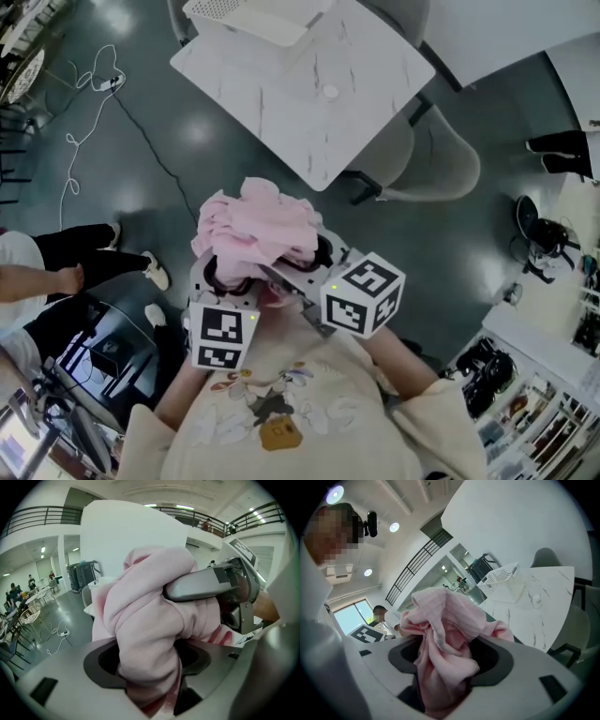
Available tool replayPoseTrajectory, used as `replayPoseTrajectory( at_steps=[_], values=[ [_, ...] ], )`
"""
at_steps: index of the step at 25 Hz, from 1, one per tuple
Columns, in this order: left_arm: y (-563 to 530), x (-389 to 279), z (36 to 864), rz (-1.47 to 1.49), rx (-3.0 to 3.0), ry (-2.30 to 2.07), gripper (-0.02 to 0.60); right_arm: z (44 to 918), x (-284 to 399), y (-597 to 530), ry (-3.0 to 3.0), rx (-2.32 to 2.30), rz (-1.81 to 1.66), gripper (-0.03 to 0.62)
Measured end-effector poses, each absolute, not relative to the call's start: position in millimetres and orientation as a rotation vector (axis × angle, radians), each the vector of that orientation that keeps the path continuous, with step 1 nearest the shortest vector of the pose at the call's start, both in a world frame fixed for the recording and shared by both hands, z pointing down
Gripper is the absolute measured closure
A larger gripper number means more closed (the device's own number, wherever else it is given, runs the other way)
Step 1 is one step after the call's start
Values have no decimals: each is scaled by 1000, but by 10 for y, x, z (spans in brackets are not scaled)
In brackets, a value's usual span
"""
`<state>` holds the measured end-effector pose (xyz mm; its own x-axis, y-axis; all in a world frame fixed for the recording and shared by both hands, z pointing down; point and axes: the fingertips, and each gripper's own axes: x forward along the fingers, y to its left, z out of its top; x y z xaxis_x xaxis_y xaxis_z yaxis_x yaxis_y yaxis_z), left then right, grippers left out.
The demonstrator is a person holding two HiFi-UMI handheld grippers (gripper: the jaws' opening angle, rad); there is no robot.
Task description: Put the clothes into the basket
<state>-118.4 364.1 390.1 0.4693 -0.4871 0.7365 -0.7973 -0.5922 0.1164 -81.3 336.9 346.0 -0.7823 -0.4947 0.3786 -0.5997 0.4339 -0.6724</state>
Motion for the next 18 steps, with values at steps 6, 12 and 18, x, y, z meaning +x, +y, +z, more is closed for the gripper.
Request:
replayPoseTrajectory(
  at_steps=[6,12,18],
  values=[
    [3310,-1087,3947,931,2261,-1087,282,3508,-711,3037,-2560,971,1276,316],
    [2790,-961,3892,929,2241,-1144,282,3468,-587,2508,-2600,921,1267,317],
    [2197,-602,3866,949,2230,-1137,282,3451,-222,1909,-2594,908,1304,317]
  ],
)
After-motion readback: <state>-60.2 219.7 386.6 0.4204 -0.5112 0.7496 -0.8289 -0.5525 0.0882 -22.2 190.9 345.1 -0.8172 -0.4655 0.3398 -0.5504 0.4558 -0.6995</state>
